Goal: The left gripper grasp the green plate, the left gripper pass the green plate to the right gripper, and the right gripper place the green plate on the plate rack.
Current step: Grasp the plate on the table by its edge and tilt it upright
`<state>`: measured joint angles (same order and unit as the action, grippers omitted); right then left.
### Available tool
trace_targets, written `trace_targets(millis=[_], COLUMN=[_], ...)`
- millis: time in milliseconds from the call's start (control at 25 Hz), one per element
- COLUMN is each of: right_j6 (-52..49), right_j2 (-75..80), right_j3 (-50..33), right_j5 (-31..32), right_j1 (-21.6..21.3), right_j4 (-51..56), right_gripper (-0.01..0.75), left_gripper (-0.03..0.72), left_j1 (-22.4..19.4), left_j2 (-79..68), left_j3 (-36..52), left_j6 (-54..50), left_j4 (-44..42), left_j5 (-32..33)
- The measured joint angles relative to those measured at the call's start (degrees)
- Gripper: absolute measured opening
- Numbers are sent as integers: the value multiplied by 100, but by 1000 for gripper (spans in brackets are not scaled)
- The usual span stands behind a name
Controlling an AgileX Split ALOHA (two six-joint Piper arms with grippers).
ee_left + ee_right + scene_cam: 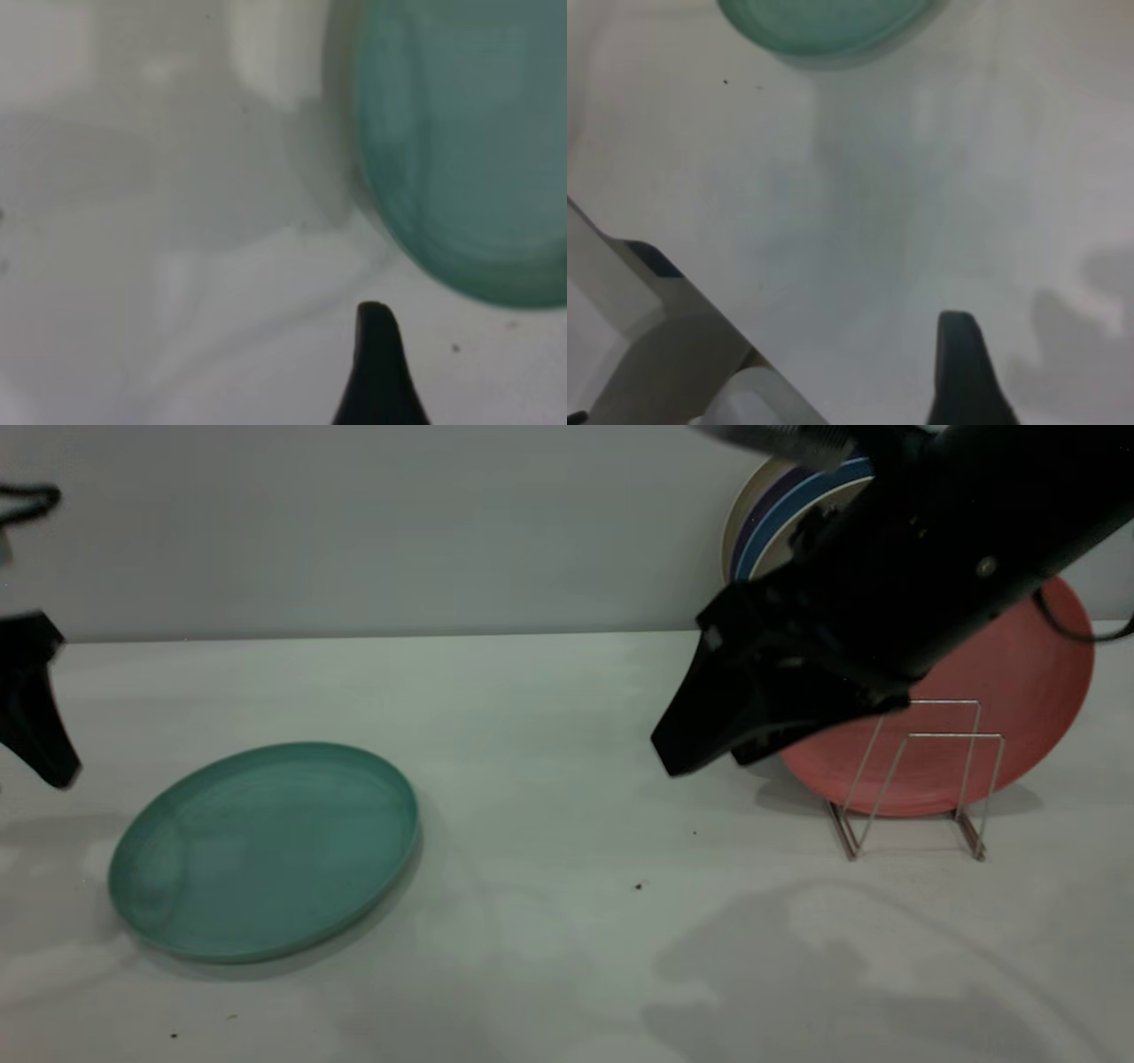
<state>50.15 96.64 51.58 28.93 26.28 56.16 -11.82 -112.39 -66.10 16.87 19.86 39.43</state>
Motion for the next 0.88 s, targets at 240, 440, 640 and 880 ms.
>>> trace_targets(millis=[240,440,640,880], right_j6=[57,108,500,711], right_j2=[209,386,556,573], right_j3=[0,0,0,0], right_j5=[-19,93,231,252], right_j1=[-65,-579,-997,-1123], right_j4=[142,525,1001,1254], right_gripper=[486,486,486,485], left_gripper=[555,554,554,549], left_j1=[-107,-107,-107,-101], left_j2=[-884,-1244,-1471,-1766], left_j3=[-457,-473,-473,-478], left_j6=[709,915,1120,1637], left_j4=[390,441,924,1859], left_j5=[-64,-295,-557,-895])
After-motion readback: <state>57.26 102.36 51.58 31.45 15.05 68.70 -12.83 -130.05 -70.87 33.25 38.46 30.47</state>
